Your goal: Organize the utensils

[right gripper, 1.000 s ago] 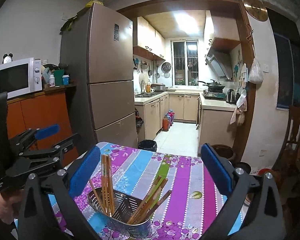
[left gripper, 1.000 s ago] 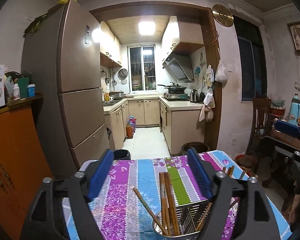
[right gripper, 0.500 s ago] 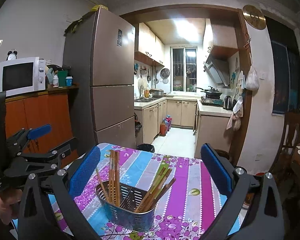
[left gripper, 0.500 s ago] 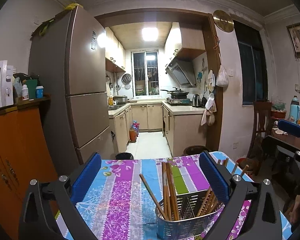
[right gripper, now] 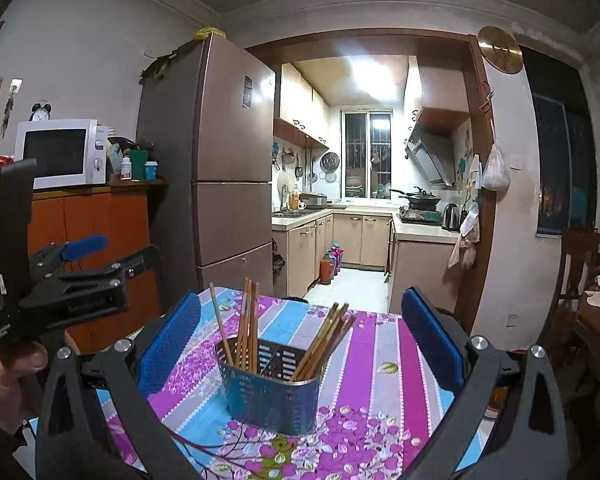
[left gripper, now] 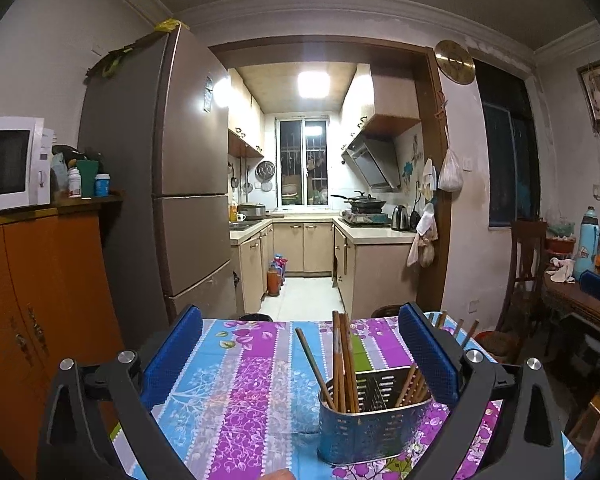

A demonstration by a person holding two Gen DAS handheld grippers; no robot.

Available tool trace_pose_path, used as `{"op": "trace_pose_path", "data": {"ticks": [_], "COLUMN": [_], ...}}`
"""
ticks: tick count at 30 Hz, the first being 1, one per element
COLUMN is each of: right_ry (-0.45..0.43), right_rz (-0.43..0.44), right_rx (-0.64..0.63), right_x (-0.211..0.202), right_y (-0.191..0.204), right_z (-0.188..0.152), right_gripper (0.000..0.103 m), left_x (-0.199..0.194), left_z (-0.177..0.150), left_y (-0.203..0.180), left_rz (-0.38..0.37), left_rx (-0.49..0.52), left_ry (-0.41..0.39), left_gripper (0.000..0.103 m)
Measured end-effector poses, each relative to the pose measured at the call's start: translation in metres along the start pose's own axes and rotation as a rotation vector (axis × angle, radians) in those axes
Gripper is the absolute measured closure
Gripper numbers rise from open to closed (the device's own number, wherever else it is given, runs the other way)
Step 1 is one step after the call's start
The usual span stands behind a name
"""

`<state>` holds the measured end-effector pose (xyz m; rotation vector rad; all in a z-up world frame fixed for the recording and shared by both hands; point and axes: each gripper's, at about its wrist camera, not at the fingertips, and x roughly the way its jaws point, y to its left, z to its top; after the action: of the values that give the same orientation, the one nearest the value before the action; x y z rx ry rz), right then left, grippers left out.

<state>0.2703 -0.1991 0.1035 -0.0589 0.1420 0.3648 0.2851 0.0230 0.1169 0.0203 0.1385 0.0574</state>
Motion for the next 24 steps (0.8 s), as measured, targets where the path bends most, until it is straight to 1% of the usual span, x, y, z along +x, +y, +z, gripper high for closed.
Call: {"op": "trace_pose_path", "data": {"ticks": [4,6,11,14,17,18,20,24], "right_ry": [-0.003,-0.006,-0.012,-0.016,-0.008,-0.005,-0.008,0.004], "right_rz": [0.0,0.007,0.012,0.008,-0.01,-0.033,-0.076,-0.095], "right_rx": [0.005,0.016,0.028,0.042,0.045,0.048,0.054,0.069], "right_x": [-0.017,-0.025,-0.053,-0.072,-0.091,-0.098,-0.111,-0.133], "right_y": [0.004,0.006,0.018,0.024,0.034,0.038,0.043,0.05], "right_z": [-0.013,-0.02,-0.038,-0.05,-0.062,-0.067,-0.075,-0.091], "right_gripper": [0.006,0.006,0.006,0.006,0.006,0.006,0.006,0.006], "left_x": [-0.016,-0.025,-0.053,-0.074,-0.095,-0.103,-0.114,-0.142], "left_z": [-0.01,-0.015,-0.032,-0.044,-0.056,-0.062,-0.071,-0.094], "left_y": [0.0,0.0,-0.003,-0.003,-0.002,-0.002,-0.002,-0.002], "left_rz": [0.011,0.004,-0.003,0.005,0.012,0.013,-0.003,-0.028], "left_rx": [-0.005,-0.011,-0.005,-0.009,-0.024,-0.024,-0.026,-0.03], "left_ry": [-0.014,-0.022,-0.032,-0.039,-0.051,-0.044,-0.029,-0.004], "left_gripper": [0.005,0.005,0.005,0.005,0.005,0.005,0.005,0.005]}}
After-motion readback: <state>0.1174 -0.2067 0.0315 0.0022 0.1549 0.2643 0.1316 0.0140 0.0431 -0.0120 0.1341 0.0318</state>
